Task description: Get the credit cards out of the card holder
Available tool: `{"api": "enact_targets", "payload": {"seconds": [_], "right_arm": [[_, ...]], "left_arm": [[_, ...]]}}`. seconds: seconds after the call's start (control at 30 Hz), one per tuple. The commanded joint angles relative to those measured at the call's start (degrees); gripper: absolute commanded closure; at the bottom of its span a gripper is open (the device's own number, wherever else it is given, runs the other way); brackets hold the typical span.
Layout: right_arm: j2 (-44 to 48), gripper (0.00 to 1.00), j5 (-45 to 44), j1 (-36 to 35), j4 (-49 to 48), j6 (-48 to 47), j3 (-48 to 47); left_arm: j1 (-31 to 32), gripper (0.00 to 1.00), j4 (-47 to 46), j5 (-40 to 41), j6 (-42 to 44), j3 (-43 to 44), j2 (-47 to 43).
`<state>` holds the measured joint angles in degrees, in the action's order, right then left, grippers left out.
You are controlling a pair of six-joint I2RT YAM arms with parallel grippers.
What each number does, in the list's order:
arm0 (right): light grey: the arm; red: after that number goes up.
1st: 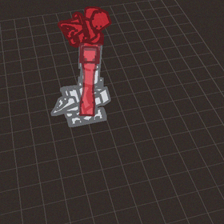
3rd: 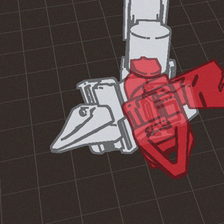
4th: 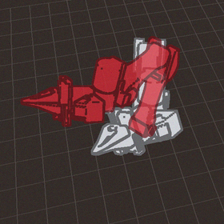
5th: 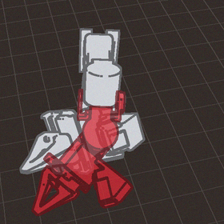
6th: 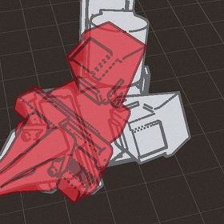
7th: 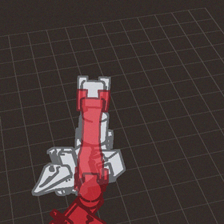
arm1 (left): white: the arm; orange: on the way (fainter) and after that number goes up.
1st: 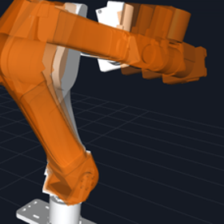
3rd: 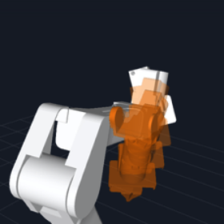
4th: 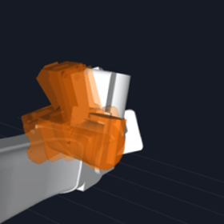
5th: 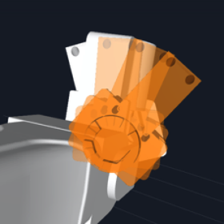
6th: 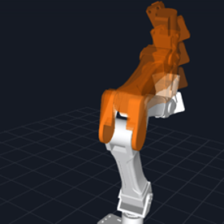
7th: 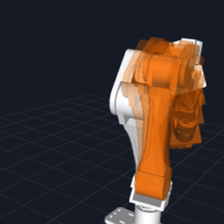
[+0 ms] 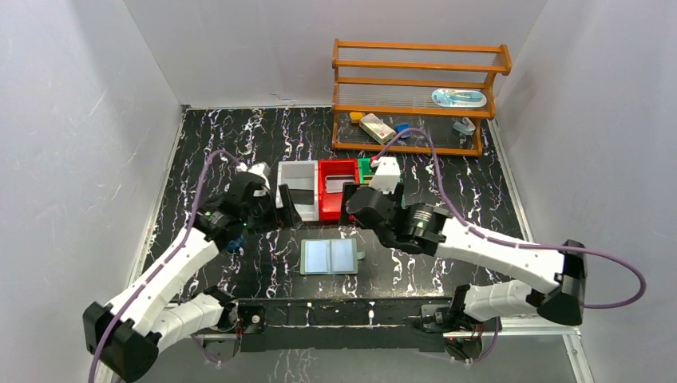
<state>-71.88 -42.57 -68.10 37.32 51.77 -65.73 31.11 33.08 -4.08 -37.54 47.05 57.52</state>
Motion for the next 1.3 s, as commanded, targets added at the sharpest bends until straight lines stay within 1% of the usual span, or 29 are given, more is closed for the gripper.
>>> {"api": "enact_targets", "payload": {"seconds": [0.0, 0.1, 0.2, 0.27, 0.3, 0.37, 0.43, 0.47, 0.57, 0.6, 0.7, 0.8, 0.9, 1.0, 1.1, 1.27], "right_arm": [[6.25, 0.02, -7.0, 0.2, -12.33, -18.73, 0.96], [9.55, 0.02, -8.49, 0.31, -21.8, -30.61, 2.38], [10.57, 0.02, -10.75, 1.43, -27.4, -40.24, 2.15], [9.5, 0.02, -10.55, 4.01, -28.38, -44.49, 0.59], [8.69, 0.02, -9.47, 6.1, -27.91, -45.6, -0.46], [6.53, 0.02, -4.67, 12.36, -24.74, -44.95, -3.29], [4.64, 0.02, 1.0, 20.09, -20.42, -41.46, -6.64], [4.04, 0.02, 4.65, 25.56, -18.99, -39.98, -7.71], [3.15, 0.02, 17.42, 36.1, -18.54, -37.45, -9.35], [2.75, 0.02, 20.37, 38.69, -18.52, -36.81, -10.12], [0.79, 0.02, 26.22, 43.66, -17.03, -36.26, -14.38], [-2.44, 0.02, 29.05, 44.62, -10.42, -36.83, -22.78], [-3.46, 0.02, 29.83, 44.63, -6.09, -37.25, -26.33], [-1.31, 0.02, 28.71, 44.58, -5.38, -35.01, -25.28], [2.53, 0.02, 30.28, 44.67, -7.05, -32.53, -21.53], [4.75, 0.02, 30.08, 44.59, -5.53, -30.64, -18.48]], "left_arm": [[0.06, 0.11, 7.03, 14.71, 3.4, 8.29, -4.56], [0.11, 0.02, 9.9, 22.47, 5.51, 13.28, -5.4], [0.08, 0.02, 10.63, 27.46, 9.08, 16.91, -5.63], [0.04, 0.02, 10.41, 30.46, 13.02, 18.92, -5.0], [0.08, 0.02, 10.75, 32.74, 13.68, 19.91, -4.37], [-0.32, 0.01, 10.82, 35.78, 16.59, 22.0, -3.13], [-3.01, 0.02, 10.29, 36.11, 19.51, 24.25, -1.78], [-5.27, 0.02, 10.31, 35.43, 20.59, 25.5, -0.55], [-15.02, 0.02, 11.8, 28.92, 22.37, 31.06, 2.95], [-16.75, 0.01, 11.83, 28.24, 22.46, 32.82, 3.99], [-18.68, 0.02, 12.52, 30.06, 21.33, 39.15, 7.84], [-19.42, 0.02, 13.67, 32.27, 20.78, 46.05, 11.59], [-19.35, 0.02, 13.32, 31.15, 18.48, 47.92, 11.87], [-19.39, 0.02, 13.06, 31.75, 14.83, 44.48, 9.55], [-19.35, 0.02, 12.99, 30.34, 12.38, 40.68, 6.02], [-19.35, 0.02, 13.45, 32.05, 12.72, 37.18, 1.96]]}}
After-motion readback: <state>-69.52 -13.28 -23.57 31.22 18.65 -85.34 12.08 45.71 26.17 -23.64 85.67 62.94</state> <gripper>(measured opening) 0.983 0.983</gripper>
